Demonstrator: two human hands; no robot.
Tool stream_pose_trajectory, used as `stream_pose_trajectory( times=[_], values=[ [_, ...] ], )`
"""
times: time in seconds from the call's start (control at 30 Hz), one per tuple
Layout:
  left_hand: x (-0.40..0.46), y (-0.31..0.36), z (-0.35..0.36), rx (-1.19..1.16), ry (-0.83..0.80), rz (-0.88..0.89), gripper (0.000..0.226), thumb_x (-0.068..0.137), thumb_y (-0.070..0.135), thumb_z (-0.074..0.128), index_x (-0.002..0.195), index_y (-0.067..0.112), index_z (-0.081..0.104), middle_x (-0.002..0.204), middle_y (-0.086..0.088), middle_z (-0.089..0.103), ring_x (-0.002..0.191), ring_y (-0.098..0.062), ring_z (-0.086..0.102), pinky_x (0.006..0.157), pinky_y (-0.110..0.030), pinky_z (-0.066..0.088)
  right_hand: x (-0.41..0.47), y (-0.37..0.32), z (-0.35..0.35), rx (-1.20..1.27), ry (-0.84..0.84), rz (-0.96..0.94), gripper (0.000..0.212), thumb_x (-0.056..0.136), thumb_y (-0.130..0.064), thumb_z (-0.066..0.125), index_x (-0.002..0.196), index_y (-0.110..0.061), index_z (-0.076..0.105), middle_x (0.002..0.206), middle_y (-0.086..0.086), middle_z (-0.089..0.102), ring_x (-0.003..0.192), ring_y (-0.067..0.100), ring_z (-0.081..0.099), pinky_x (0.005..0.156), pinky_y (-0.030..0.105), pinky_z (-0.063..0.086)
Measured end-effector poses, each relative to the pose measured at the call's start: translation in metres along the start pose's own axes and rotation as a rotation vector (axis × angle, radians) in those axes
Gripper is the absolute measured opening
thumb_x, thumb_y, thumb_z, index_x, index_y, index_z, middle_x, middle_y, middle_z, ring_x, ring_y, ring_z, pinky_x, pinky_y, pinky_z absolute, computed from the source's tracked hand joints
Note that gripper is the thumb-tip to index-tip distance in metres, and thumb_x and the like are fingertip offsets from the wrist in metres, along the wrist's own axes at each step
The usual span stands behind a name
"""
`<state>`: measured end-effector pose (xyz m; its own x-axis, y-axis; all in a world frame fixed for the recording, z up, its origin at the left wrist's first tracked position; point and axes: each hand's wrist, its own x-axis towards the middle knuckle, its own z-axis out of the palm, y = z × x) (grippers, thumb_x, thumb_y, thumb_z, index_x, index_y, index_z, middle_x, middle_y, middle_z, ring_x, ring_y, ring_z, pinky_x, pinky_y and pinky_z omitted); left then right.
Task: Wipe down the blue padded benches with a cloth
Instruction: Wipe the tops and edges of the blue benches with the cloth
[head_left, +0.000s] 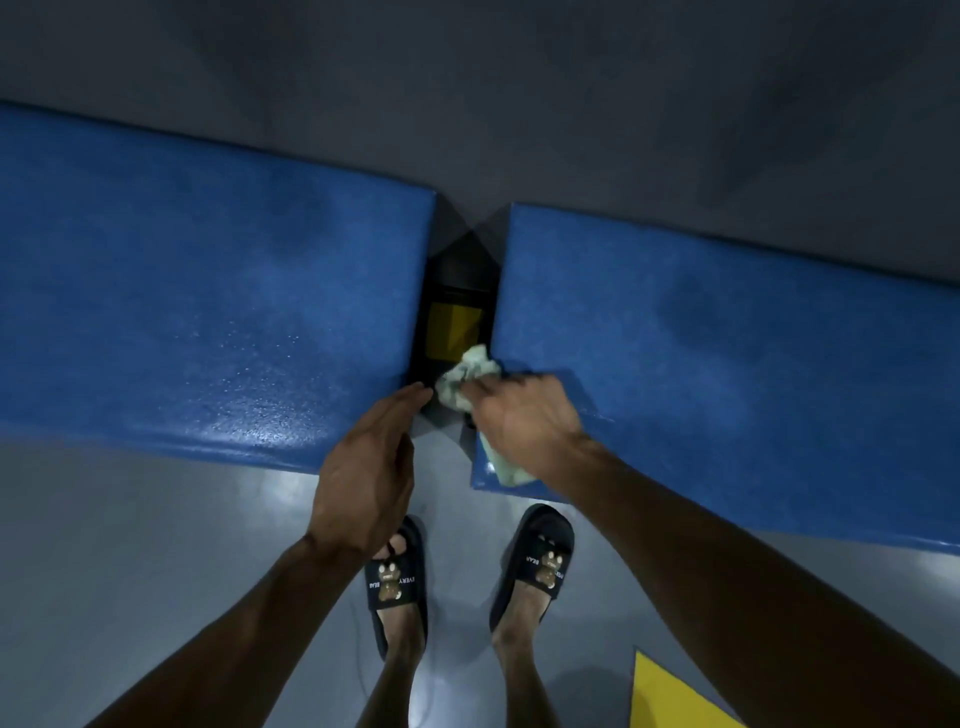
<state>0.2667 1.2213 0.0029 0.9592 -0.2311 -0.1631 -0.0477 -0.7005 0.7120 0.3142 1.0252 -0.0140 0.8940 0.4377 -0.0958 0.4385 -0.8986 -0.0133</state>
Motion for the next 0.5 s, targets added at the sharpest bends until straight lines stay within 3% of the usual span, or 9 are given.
stream_pose_trajectory(
  times=[0.13, 0.2, 0.27, 0.37, 0.5],
  values=[
    [0.002, -0.004, -0.003, -0.004, 0.028, -0.001, 0.049, 0.093, 0.008, 0.039, 0.139, 0.014, 0.054, 0.142, 0.0, 0.056, 0.128, -0.016, 0.054, 0.108, -0.03, 0.042, 0.013, -0.01, -0.001, 0.05, 0.02, 0.123, 0.019, 0.058, -0.02, 0.081, 0.071, -0.02, 0.067, 0.066, 0.002, 0.064, 0.046, 0.025, 0.059, 0.044, 0.023, 0.029],
    [0.002, -0.006, -0.004, -0.007, 0.032, 0.0, 0.05, 0.092, 0.007, 0.039, 0.138, 0.013, 0.055, 0.142, -0.001, 0.056, 0.129, -0.018, 0.055, 0.108, -0.032, 0.042, -0.018, -0.028, 0.01, 0.087, -0.011, 0.067, 0.021, 0.063, -0.024, 0.079, 0.078, -0.021, 0.066, 0.075, 0.001, 0.064, 0.052, 0.024, 0.06, 0.047, 0.025, 0.039],
    [0.002, -0.006, -0.005, -0.019, 0.027, -0.001, 0.051, 0.09, 0.005, 0.039, 0.138, 0.012, 0.055, 0.142, -0.002, 0.056, 0.129, -0.019, 0.054, 0.108, -0.034, 0.043, -0.057, -0.046, 0.019, 0.12, -0.006, -0.044, 0.007, 0.079, -0.021, 0.064, 0.085, -0.02, 0.06, 0.082, 0.003, 0.061, 0.058, 0.025, 0.058, 0.051, 0.031, 0.045],
    [0.003, -0.003, -0.005, -0.031, 0.03, -0.008, 0.051, 0.09, 0.005, 0.04, 0.138, 0.011, 0.056, 0.141, -0.003, 0.057, 0.128, -0.019, 0.055, 0.108, -0.032, 0.042, -0.08, -0.05, 0.026, 0.092, 0.001, -0.162, 0.008, 0.084, -0.014, 0.058, 0.083, -0.021, 0.054, 0.078, 0.003, 0.056, 0.059, 0.025, 0.054, 0.053, 0.034, 0.042],
    [0.005, -0.005, -0.006, -0.029, 0.014, -0.016, 0.052, 0.09, 0.007, 0.038, 0.138, 0.012, 0.055, 0.142, -0.002, 0.056, 0.127, -0.018, 0.055, 0.108, -0.026, 0.04, -0.055, -0.037, 0.006, -0.004, -0.118, -0.337, 0.006, 0.072, -0.02, 0.061, 0.077, -0.023, 0.062, 0.066, -0.004, 0.058, 0.052, 0.018, 0.056, 0.053, 0.025, 0.032]
  ],
)
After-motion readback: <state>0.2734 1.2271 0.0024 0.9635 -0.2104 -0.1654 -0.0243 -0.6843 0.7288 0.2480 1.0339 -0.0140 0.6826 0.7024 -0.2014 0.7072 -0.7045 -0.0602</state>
